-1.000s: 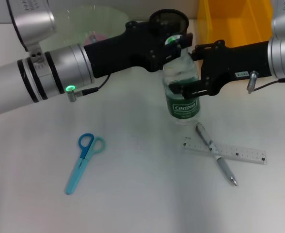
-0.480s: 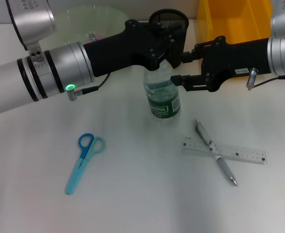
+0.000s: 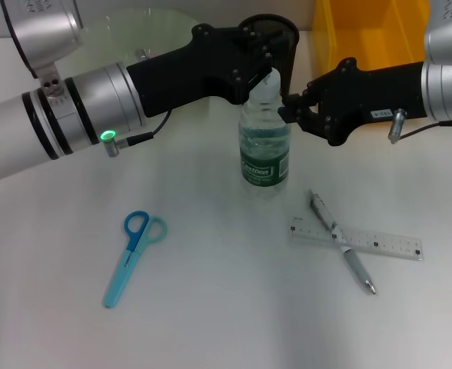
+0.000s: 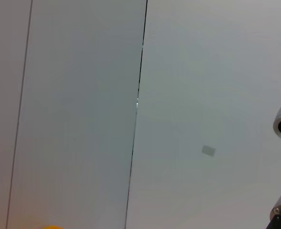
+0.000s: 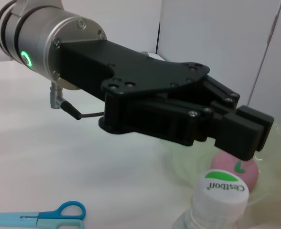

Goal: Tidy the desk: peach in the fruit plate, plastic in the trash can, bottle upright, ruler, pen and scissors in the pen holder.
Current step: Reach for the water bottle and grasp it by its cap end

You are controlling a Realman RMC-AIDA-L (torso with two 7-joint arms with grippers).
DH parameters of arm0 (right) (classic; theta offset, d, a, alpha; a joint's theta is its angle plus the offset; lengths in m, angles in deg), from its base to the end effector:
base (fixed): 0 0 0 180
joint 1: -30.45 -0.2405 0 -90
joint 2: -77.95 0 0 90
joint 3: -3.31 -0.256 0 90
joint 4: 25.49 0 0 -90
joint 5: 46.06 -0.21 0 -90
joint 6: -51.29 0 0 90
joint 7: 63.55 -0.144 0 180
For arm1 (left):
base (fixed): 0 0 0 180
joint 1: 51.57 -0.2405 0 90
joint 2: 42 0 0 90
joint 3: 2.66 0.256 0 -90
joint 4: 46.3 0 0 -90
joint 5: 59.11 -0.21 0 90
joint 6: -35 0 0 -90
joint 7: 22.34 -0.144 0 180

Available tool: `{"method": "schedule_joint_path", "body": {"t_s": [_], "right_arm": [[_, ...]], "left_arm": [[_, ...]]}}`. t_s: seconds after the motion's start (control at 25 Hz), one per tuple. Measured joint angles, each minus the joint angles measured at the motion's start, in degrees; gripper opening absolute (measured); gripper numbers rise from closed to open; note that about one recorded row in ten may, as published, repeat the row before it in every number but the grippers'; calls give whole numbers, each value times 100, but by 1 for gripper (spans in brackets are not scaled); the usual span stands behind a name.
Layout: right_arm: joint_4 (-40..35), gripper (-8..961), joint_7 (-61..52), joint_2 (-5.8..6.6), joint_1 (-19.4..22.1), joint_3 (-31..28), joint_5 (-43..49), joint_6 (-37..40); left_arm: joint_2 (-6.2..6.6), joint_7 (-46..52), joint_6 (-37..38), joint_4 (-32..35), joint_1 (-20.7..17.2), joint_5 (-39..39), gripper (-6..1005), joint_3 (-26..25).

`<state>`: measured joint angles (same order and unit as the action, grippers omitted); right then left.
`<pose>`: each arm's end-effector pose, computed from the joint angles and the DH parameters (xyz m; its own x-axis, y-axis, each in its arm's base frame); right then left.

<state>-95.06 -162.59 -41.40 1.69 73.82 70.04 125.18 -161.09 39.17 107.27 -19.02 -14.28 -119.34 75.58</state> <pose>0.1695 0.3694 0.0042 0.9741 -0.1080 -0.1986 -0.1725 -0.9231 -0.3437 -0.1624 0.3718 -0.0488 0.6656 0.0707 0.7430 0.3374 -0.9164 -0.2151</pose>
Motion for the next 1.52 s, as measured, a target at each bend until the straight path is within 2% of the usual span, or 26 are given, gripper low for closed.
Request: {"method": "schedule_joint_path", "body": {"t_s": [0.2,0.4,0.76,0.96,1.16,1.4,1.48,1.52], "right_arm": [[27,169,2,0,-11,0,-1,-6],[-13,89,97,4,72,-42,-238,41],[-201,265,185,9,381,-92,-408,127],[-412,369,210,14,722,-372,-771,384],[-543,557,224,5,942,-648,-892,682],[-635,572,277,0,1198,-786,-983,839],[-698,592,308,-2,1283,-978,-1049,960],[-720,602,324,-6,1316,-1094,-1084,1042]], "left_arm": [[8,-2,40,8,-36,39,111,-8],[17,-5,50,103,-146,139,114,-11],[32,-17,128,313,-371,155,138,44],[53,-147,271,388,-502,104,157,111],[67,-165,285,393,-543,81,327,231],[25,-119,115,382,-491,-477,565,340],[22,-116,70,382,-490,-482,780,368],[20,-111,26,385,-492,-469,783,375]]}}
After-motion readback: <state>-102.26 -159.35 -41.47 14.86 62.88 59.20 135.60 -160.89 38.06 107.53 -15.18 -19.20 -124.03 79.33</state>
